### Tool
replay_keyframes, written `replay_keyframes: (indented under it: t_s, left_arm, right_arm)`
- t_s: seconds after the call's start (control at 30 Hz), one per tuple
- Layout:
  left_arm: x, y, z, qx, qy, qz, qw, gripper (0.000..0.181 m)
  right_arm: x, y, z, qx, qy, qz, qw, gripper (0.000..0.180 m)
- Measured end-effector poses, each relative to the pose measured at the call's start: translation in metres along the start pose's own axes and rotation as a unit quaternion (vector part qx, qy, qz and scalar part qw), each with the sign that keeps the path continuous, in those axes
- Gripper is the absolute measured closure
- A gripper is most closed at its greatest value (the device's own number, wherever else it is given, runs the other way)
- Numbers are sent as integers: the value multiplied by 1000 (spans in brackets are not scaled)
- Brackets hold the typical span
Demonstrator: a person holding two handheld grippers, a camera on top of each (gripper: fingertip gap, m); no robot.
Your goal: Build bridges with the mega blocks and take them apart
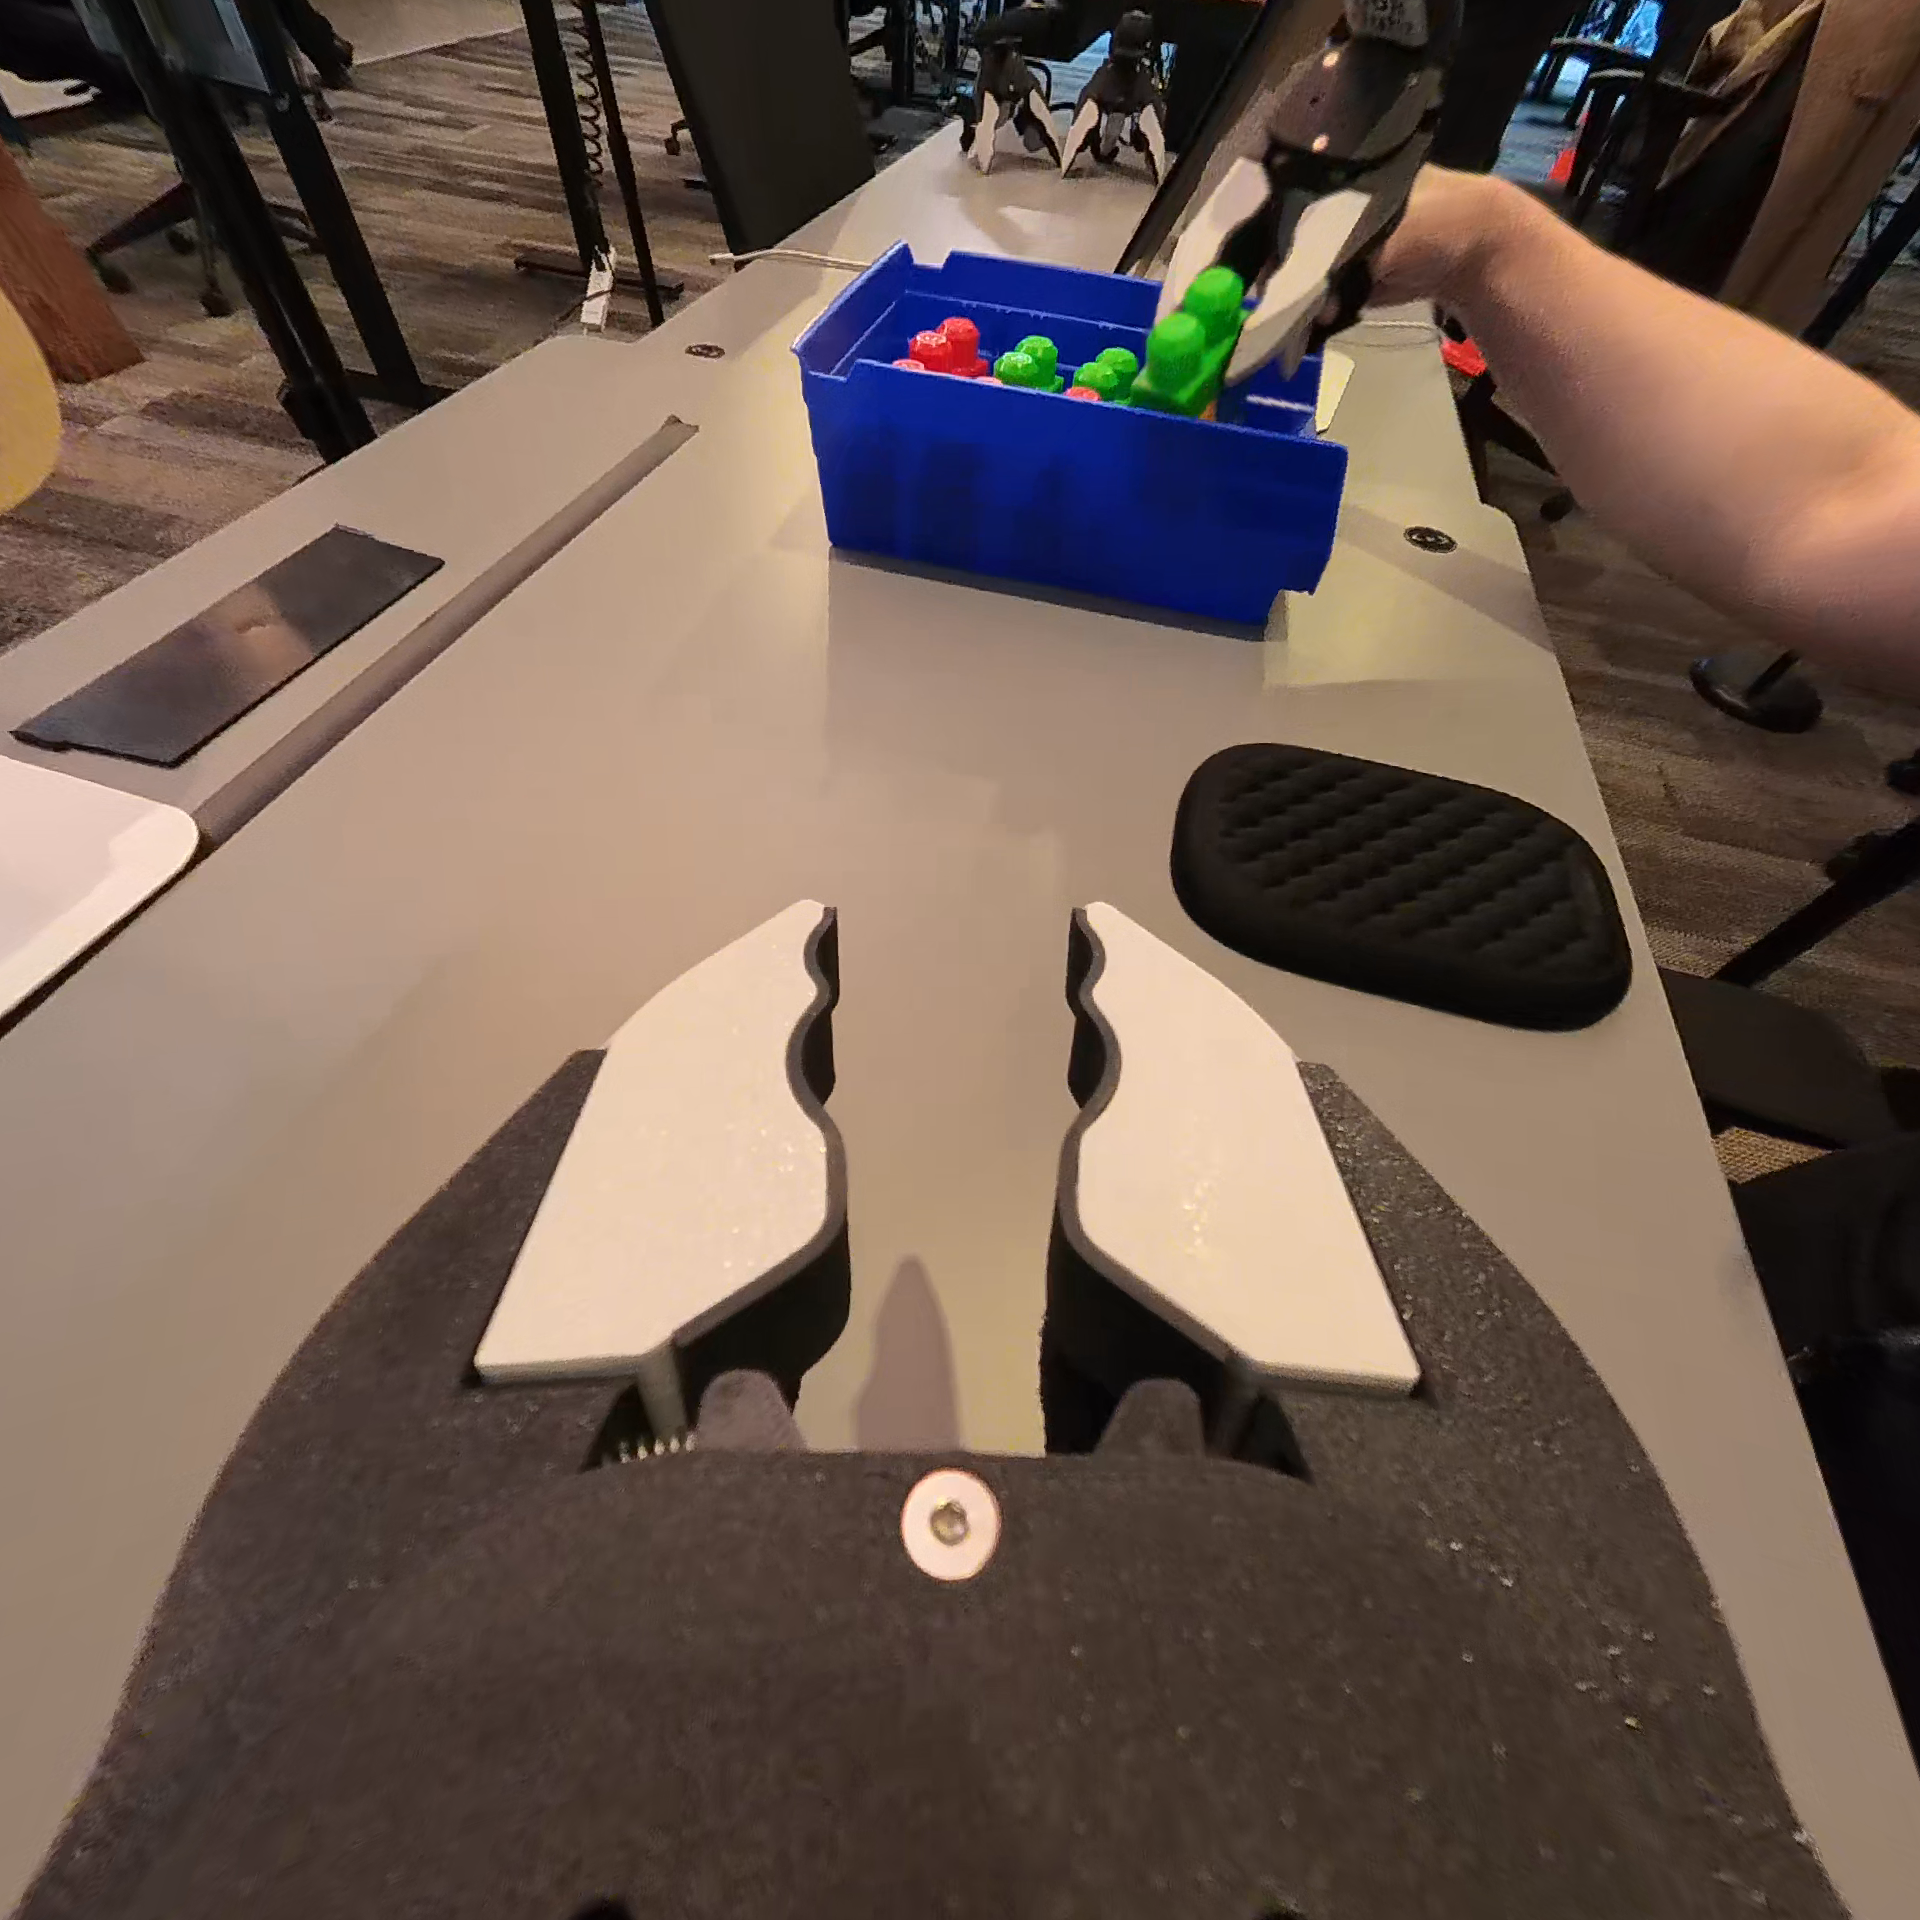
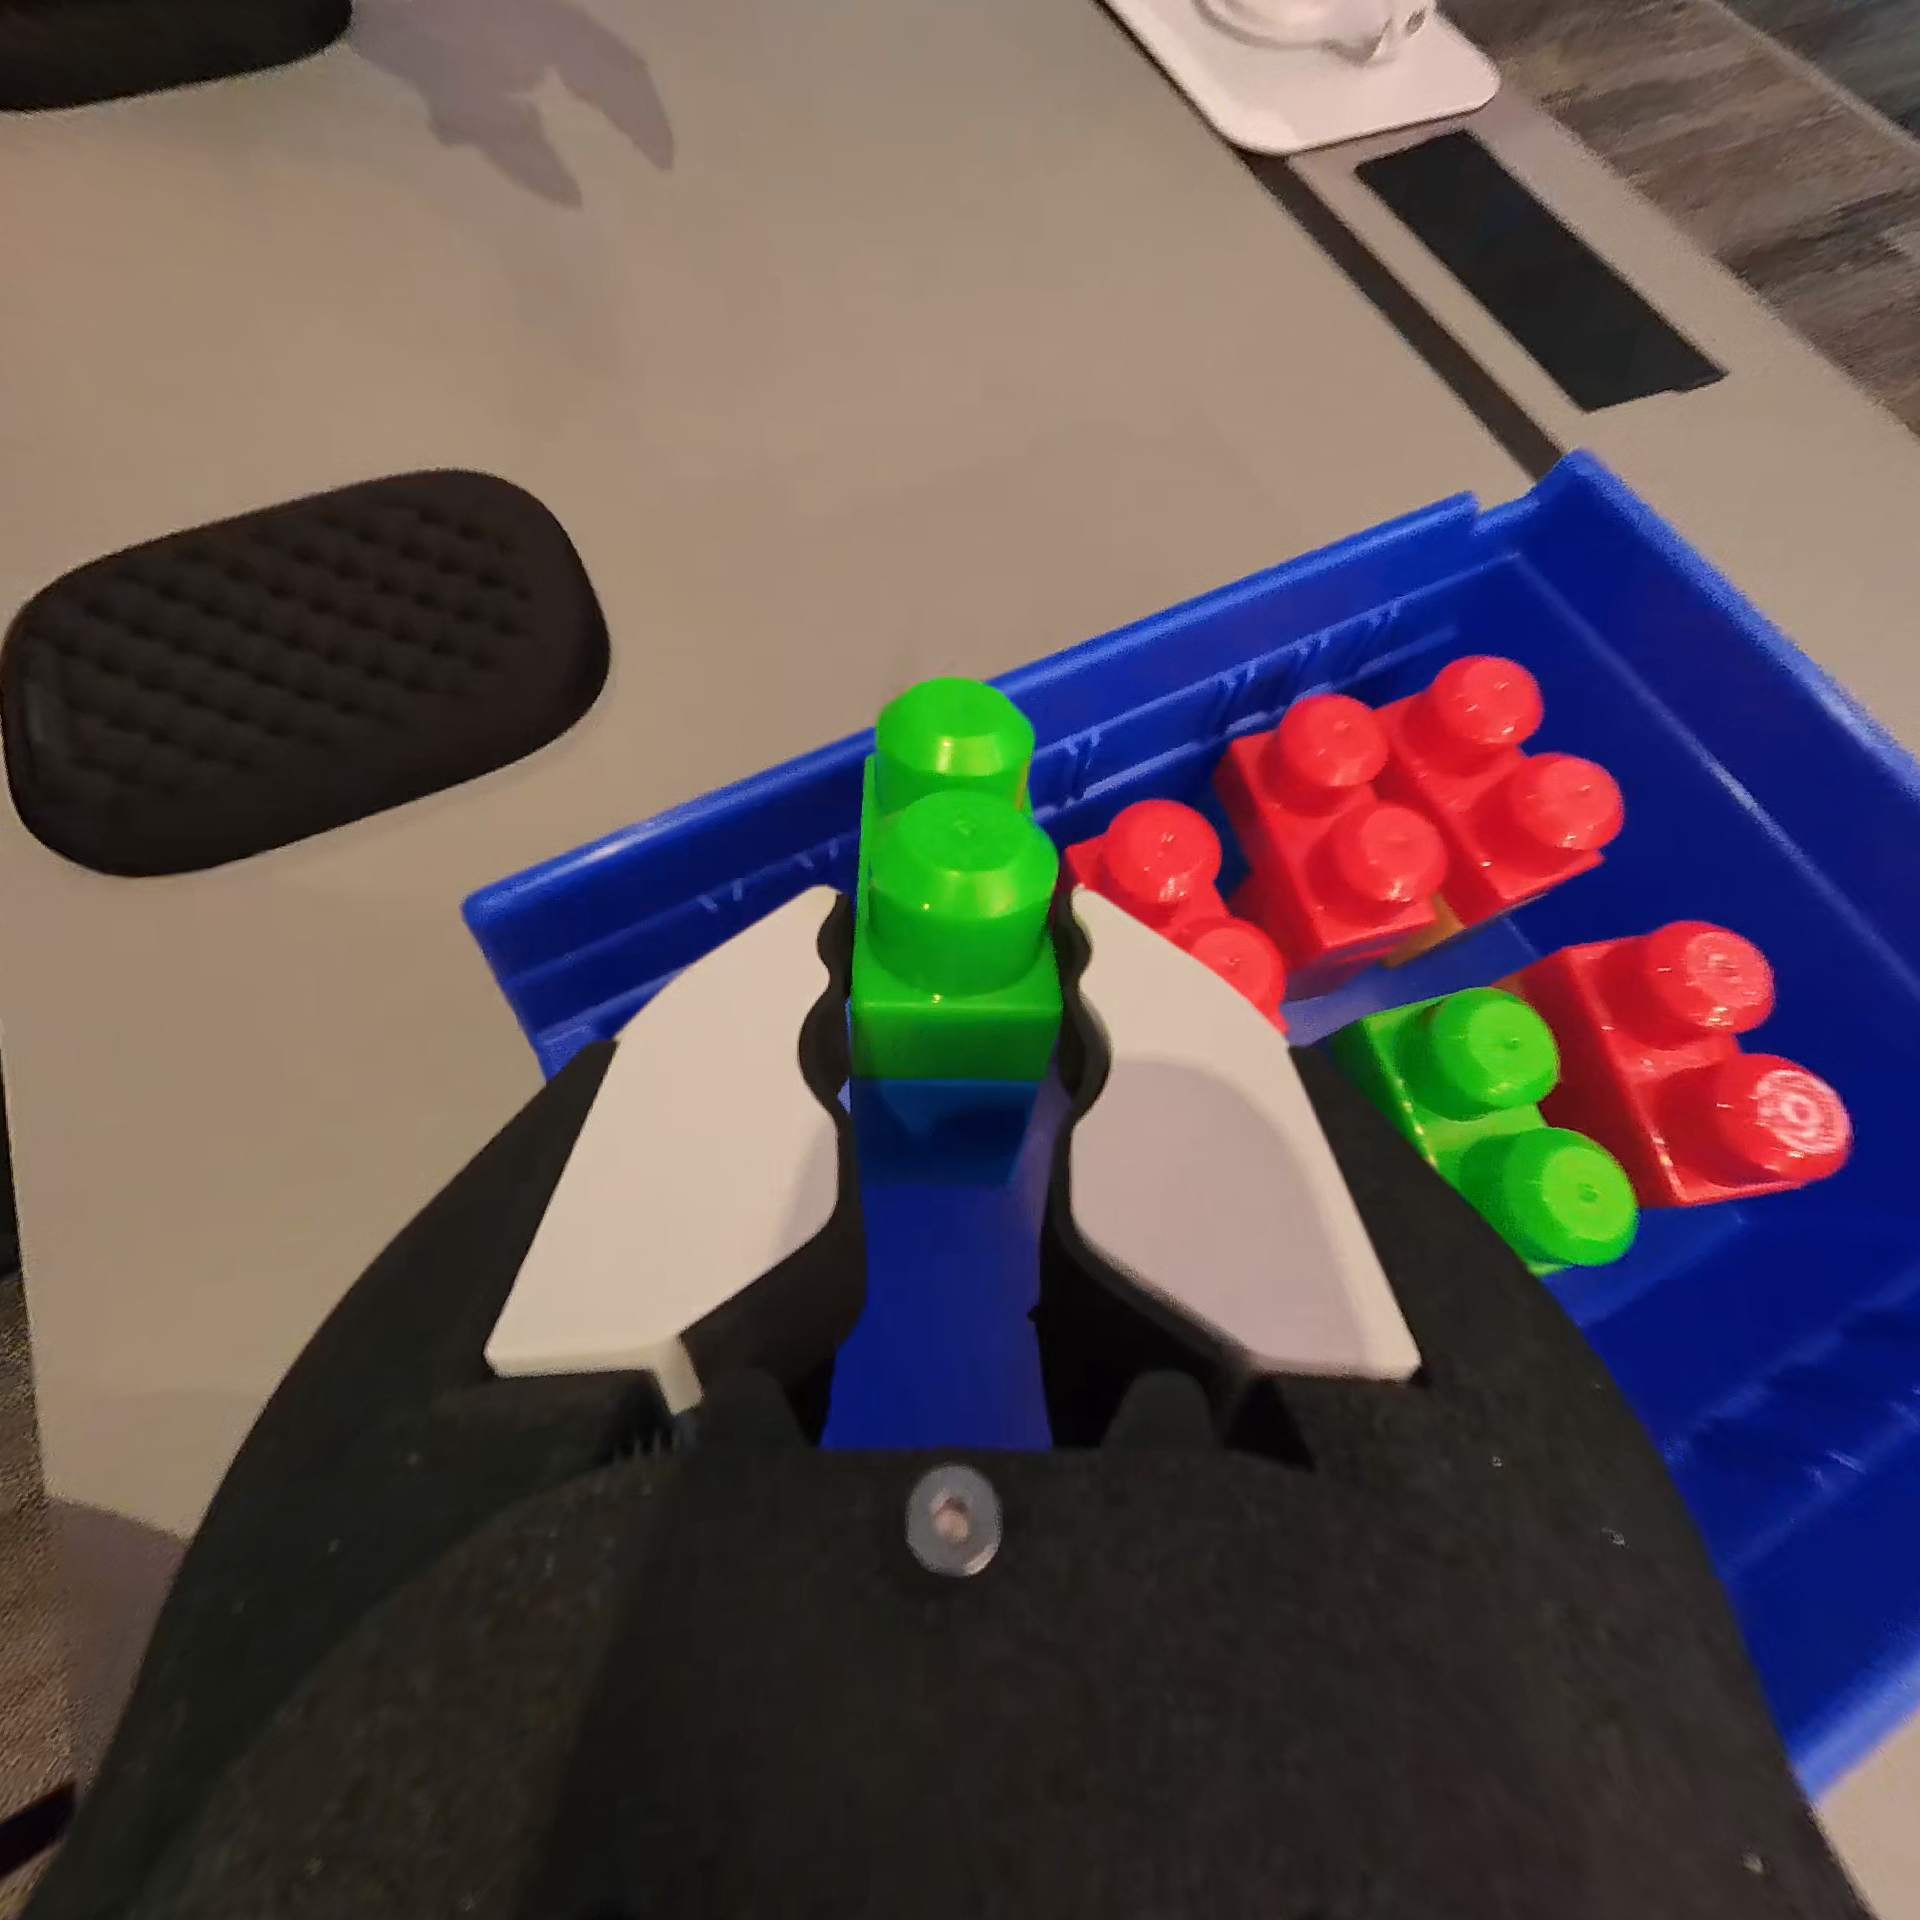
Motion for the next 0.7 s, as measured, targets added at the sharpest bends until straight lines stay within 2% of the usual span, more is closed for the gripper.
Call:
replay_keyframes:
  t_s: [0.13,0.37,0.7]
  left_arm:
    - [-5,0,-4,6,-1,-1,1000,140]
    - [-13,-2,-10,9,-25,0,1000,140]
    - [-15,2,-12,4,-31,-5,999,141]
  right_arm:
    - [-21,5,-5,15,-31,26,999,143]
    - [-35,9,-16,26,-87,42,995,143]
    - [-33,10,-27,22,-153,38,987,143]
Point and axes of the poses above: each gripper's, where its closed fingertips meet, x back along the fingers, z out of its top, y = z × x across the jaws, the point moved 9 cm from there along x, back along the fingers, and after that the axes turned 14 degrees about -y, right-handed, at the moved point
